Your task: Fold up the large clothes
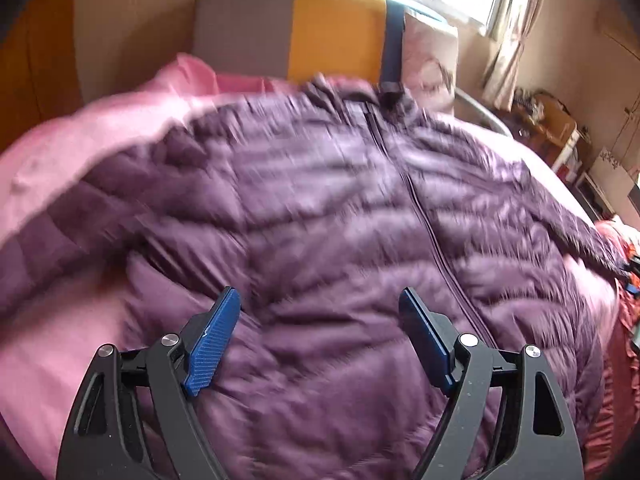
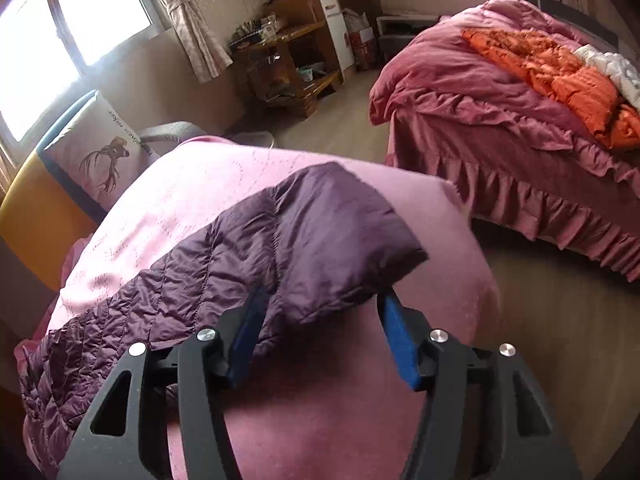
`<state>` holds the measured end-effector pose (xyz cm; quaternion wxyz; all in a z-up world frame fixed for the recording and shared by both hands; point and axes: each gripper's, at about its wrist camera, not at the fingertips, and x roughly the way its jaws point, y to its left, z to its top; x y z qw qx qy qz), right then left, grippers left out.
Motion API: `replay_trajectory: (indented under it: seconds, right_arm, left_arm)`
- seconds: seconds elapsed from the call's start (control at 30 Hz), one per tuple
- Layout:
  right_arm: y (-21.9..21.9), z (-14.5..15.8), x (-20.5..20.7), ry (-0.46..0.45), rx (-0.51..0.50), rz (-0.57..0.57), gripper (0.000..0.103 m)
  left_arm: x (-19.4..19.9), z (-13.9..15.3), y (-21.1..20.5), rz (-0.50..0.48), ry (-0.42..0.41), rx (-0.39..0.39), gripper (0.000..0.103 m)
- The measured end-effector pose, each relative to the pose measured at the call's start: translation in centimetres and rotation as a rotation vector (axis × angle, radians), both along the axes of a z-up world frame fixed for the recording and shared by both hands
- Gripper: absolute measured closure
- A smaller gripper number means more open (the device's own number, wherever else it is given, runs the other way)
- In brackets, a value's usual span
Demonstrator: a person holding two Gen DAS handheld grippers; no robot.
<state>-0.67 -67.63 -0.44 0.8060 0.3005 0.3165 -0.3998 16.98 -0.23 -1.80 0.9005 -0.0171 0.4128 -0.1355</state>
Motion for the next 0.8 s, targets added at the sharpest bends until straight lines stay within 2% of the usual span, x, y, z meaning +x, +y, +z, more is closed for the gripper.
replay_trajectory:
  seconds: [0.1,0.2,0.33,0.4,0.47,0.57,0.7,0.8]
  right_arm:
    - [3.3,2.5,1.2,-0.032,-0.099,0.067,0.037]
    - [8.0,3.7,5.3,-0.090,-0.075,0.272,0.028]
    - [15.7,3.1,12.4,-0.092,-0.049,0.553,0.018]
    - [18.8,2.4,15.4,-0.081,-0.033,0.635,0.018]
    - [21.3,1.3,18.0,-0.076,0.009,0.704,0.018]
    - [24.5,-0.6,20.9,-0.030,0.023,0.770,0.018]
    - [24.5,-4.8,23.0,0.125,-0.018,0.715,0.021]
    - [22.5,-5.9,22.8,0.107,0.012,0.673,0.020]
  left_arm:
    - [0.9,0.9,1.6,0.034,-0.031,0.011,0.022]
    - [2.1,0.4,3.2,0.075,-0.031,0.024,0.022]
    - [2.9,-1.5,3.9,0.095,0.033,0.051,0.022]
    - [2.7,-2.6,4.2,0.096,0.058,0.059,0.022]
    - [2.0,-3.2,4.1,0.092,0.047,0.071,0.022]
    - [1.3,-3.6,4.0,0.091,0.042,0.077,0.022]
    - [1.0,-3.9,4.0,0.096,0.046,0.074,0.022]
    - [0.4,-4.0,4.1,0.093,0.046,0.060,0.022]
